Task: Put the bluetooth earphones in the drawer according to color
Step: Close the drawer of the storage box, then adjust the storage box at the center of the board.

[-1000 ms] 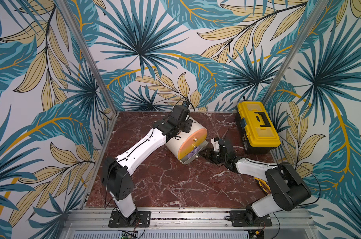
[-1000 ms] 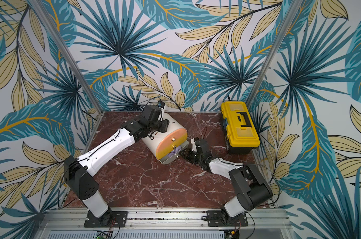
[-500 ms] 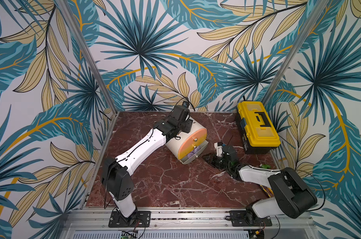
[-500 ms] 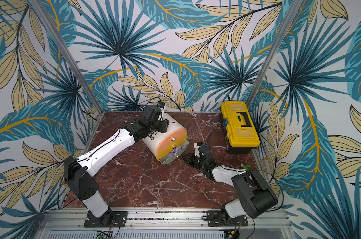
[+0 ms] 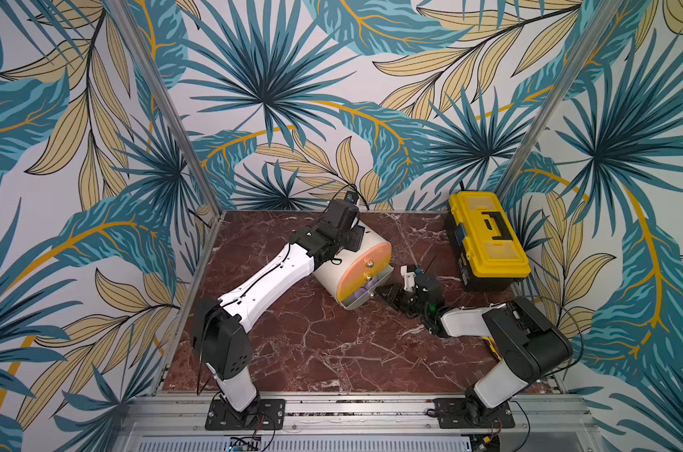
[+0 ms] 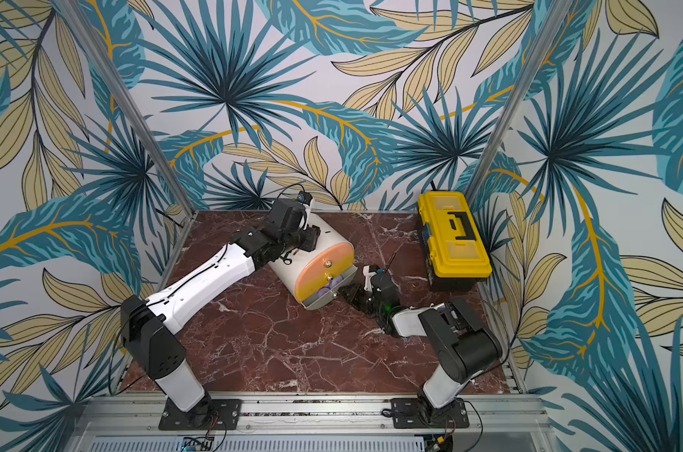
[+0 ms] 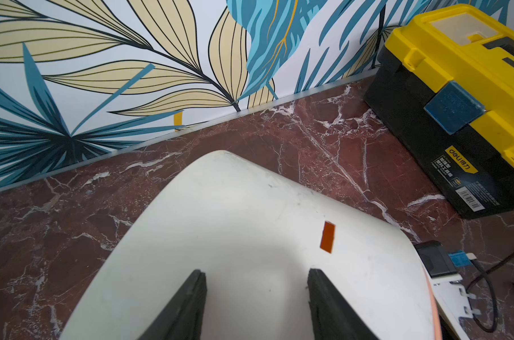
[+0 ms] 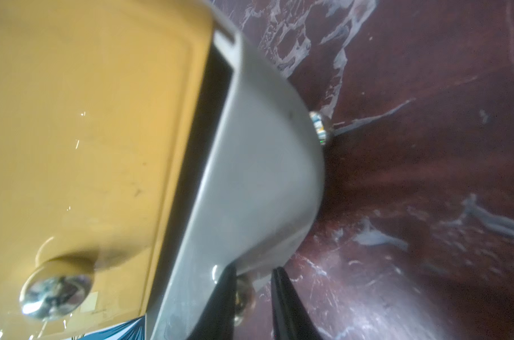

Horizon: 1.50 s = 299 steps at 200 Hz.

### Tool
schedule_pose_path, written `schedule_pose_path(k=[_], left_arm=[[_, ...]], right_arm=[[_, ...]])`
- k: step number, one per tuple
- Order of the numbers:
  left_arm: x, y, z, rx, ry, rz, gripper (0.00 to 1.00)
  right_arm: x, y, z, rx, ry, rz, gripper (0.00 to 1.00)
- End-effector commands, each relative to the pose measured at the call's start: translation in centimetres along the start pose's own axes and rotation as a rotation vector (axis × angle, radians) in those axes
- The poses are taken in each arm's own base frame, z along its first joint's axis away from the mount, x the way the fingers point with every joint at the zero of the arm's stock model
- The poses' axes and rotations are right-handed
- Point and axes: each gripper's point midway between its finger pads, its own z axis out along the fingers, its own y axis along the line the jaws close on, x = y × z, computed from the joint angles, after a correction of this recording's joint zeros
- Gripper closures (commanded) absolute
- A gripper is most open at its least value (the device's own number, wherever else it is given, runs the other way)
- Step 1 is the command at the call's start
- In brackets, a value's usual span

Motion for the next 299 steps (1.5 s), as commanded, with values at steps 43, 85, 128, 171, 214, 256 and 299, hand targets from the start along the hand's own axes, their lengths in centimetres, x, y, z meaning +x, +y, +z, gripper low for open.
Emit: schedule_pose_path(k=[43, 85, 128, 171, 214, 256, 299], left_arm=[[4.7, -1.0, 1.0, 0.028, 0.161, 0.016, 0.41], [4.7, -1.4, 1.1, 0.034, 0.165, 0.019, 0.41], [4.6, -1.9, 0.8, 0.046, 0.165, 0.019, 0.41], [3.2, -2.0, -0.8, 0.059, 0.127, 0.004, 0.40], [0.5, -0.6, -5.8, 0.040, 0.027, -0.026, 0.18], [2.0, 1.8, -10.2, 0.003, -0.046, -0.086, 0.00], [6.4, 4.8, -13.3, -0.039, -0.066, -0.202, 0.00]], right_arm=[[-1.1, 1.7, 1.7, -0.069, -0.083, 0.027, 0.73], [-0.8, 1.8, 2.9, -0.082, -0.088, 0.042, 0.73], [-0.4, 1.0, 2.5, -0.062, -0.092, 0.033, 0.73], [-0.6, 1.3, 1.2, -0.036, -0.109, 0.010, 0.73], [-2.2, 2.6, -2.5, 0.100, -0.121, -0.119, 0.67], [-5.2, 5.7, -7.2, 0.154, -0.154, -0.226, 0.53], [-8.2, 10.5, -8.7, 0.089, -0.104, -0.311, 0.32]])
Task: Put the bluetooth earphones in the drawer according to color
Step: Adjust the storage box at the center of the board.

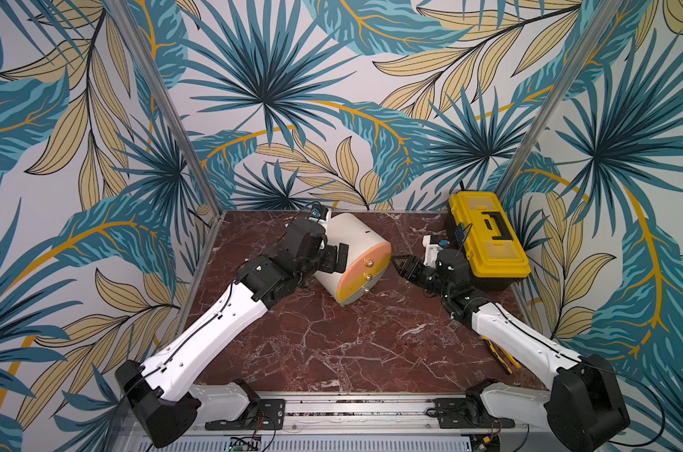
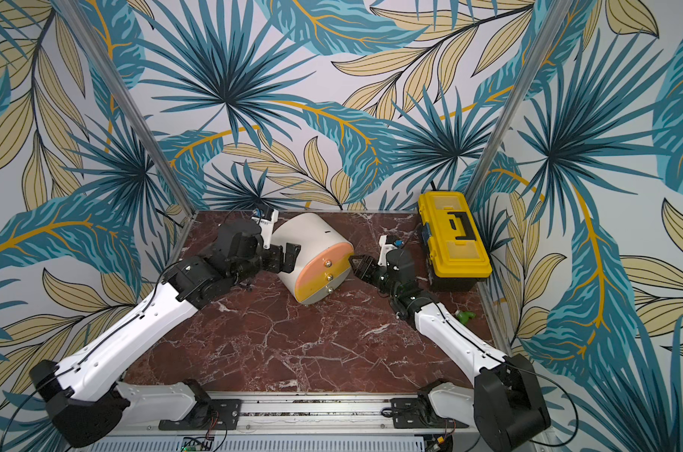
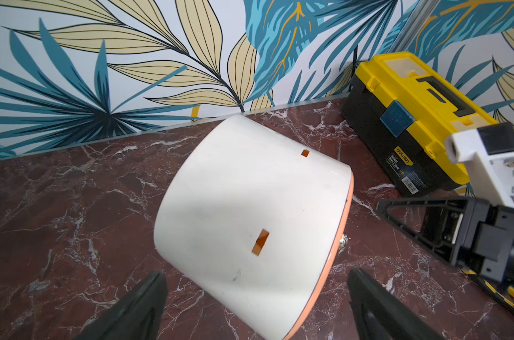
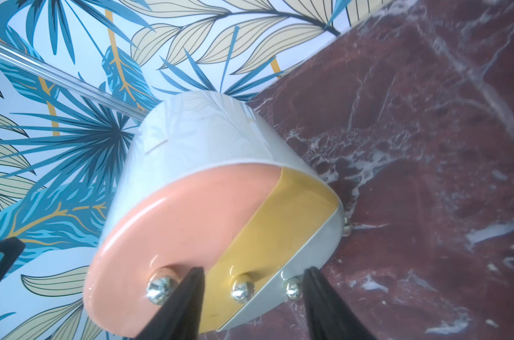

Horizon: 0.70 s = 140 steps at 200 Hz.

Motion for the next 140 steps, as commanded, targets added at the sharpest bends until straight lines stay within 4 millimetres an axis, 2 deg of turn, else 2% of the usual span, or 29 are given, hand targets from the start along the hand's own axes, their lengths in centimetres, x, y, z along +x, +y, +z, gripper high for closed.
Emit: schedule_pose_path(k=[1, 37, 53, 75, 96, 109, 140], left_arm=[[2.9, 2.5, -0.6, -0.058, 0.012, -0.084, 0.00], [7.0, 5.2, -3.2, -0.042, -0.046, -0.302, 0.00], [8.5, 5.4, -3.5, 0.006, -0.067, -0.385, 0.00], [10.0, 5.5, -3.1, 0.027, -0.064, -0.452, 0.00], [10.6, 5.5, -2.3, 0.048, -0.059, -0.489, 0.00], [10.6, 5.5, -1.8, 0.069, -0.061, -0.522, 0.00], [9.7, 6.2, -1.1, 0.105, -0.084, -0.579, 0.00]], right_arm=[[0.7, 0.2, -0.2, 0.017, 0.126, -0.071, 0.31], [-1.6, 2.7, 1.4, -0.062, 0.199, -0.105, 0.14], [-2.7, 2.7, 2.6, -0.072, 0.217, -0.110, 0.09], [-4.1, 1.7, 4.6, -0.072, 0.238, -0.102, 0.04], [-5.6, 0.7, 6.9, -0.106, 0.269, -0.075, 0.04], [-6.0, 0.8, 8.4, -0.169, 0.310, -0.055, 0.04], [-5.4, 0.5, 11.8, -0.275, 0.397, 0.017, 0.04]])
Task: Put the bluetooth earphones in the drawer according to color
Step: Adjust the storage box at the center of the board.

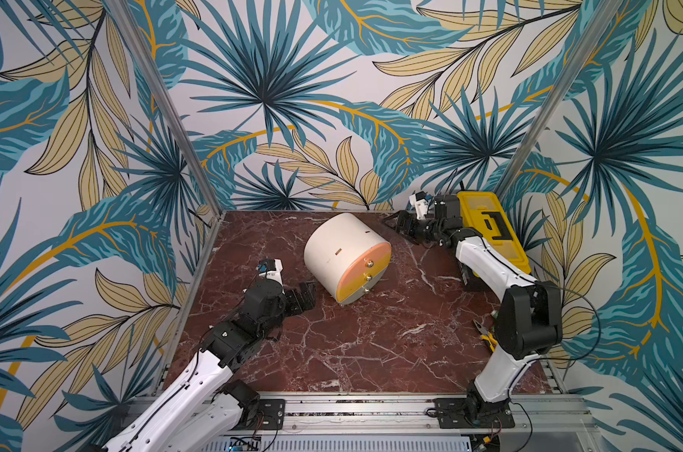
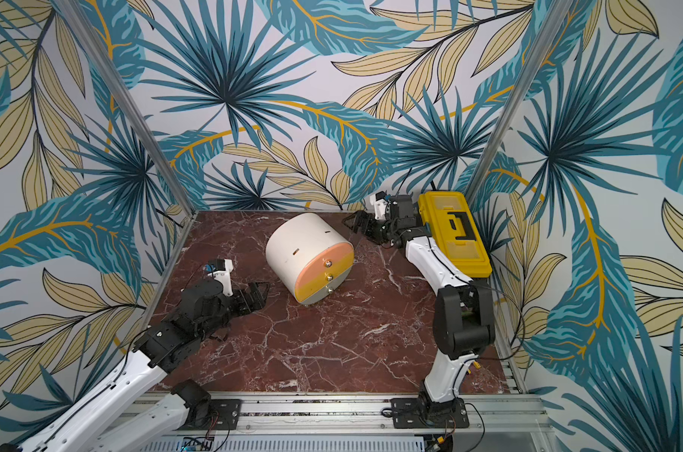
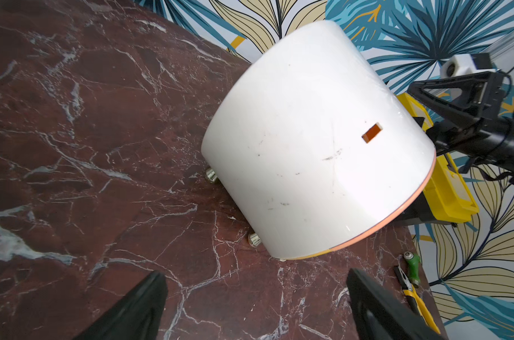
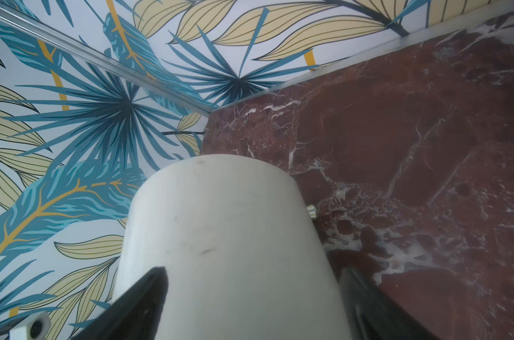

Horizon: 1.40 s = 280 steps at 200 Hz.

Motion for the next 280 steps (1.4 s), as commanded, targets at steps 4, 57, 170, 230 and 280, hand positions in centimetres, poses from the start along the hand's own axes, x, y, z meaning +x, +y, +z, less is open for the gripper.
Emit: schedule_pose_path(k=[4, 57, 170, 230, 280], left_arm=[[-1.7, -1.1, 0.4, 0.091, -0.039, -0.077, 0.00], [-3.9, -0.1, 0.4, 0.112, -0.073, -0.134, 0.00], [-5.2, 2.0, 2.9, 0.105, -0.049, -0.171, 0.00], [-4.5, 1.6, 3.5, 0.153, -0.003, -0.183, 0.00], [-3.1, 0.5, 3.5, 0.239, 0.060, -0.256, 0.00]], right_arm=[[1.2, 0.7, 2.3, -0.153, 0.110, 0.050, 0.04], [3.8, 1.1, 3.6, -0.246, 0.160, 0.104, 0.05], [12.7, 3.7, 0.2, -0.282, 0.169, 0.093, 0.05], [16.2, 3.9, -1.5, -0.260, 0.145, 0.102, 0.05], [15.0, 3.4, -3.1, -0.178, 0.029, 0.125, 0.02]])
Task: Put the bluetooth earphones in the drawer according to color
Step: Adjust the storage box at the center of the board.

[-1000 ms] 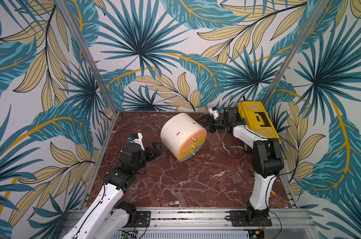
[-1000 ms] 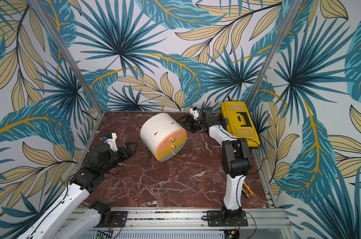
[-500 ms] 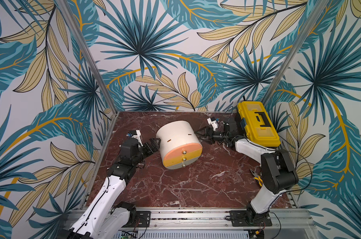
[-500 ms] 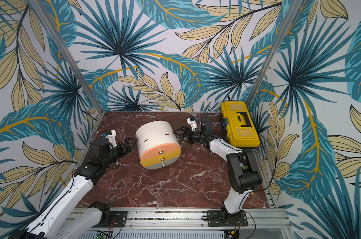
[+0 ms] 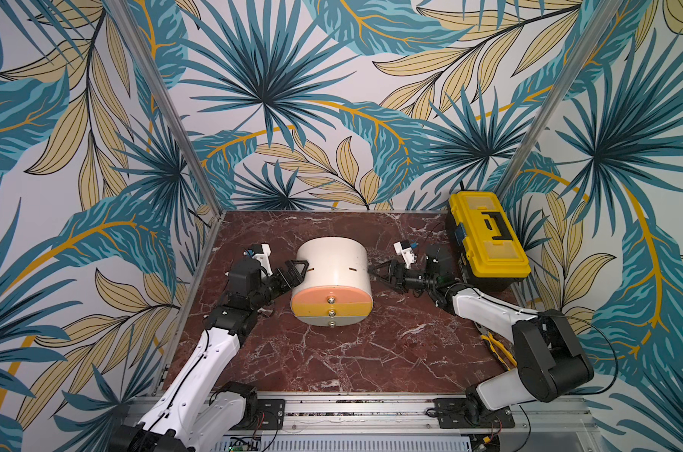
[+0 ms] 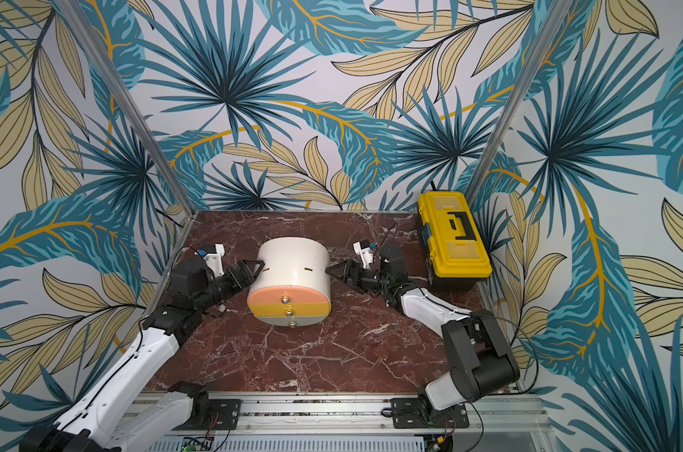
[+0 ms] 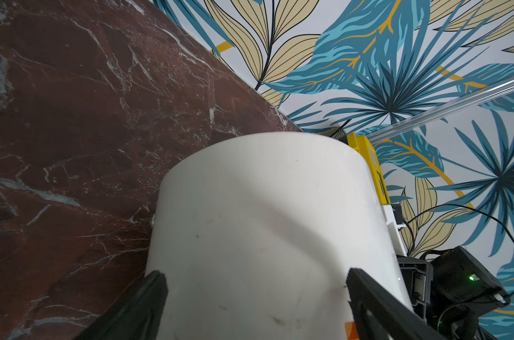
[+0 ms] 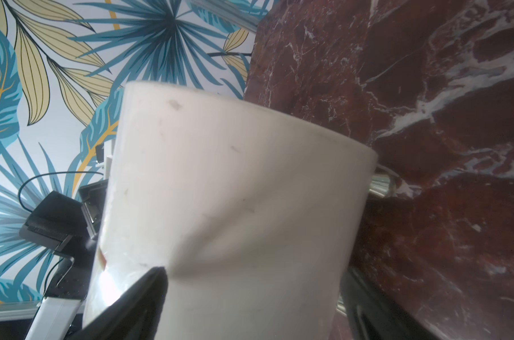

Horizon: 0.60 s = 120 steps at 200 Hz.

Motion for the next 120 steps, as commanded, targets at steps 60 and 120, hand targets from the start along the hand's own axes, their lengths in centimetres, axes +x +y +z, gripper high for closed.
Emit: schedule_pose_path(k=[60, 120], left_arm=[[2.7, -1.2, 0.2, 0.119, 0.071, -0.079, 0.00], [4.6, -3.6, 2.0, 0.158, 0.133, -0.050, 0.00]], right_arm=[[-1.4, 0.6, -2.3, 0.083, -0.114, 0.013, 0.01], [-0.9, -0.3, -3.1, 0.131, -0.115, 0.017, 0.01]])
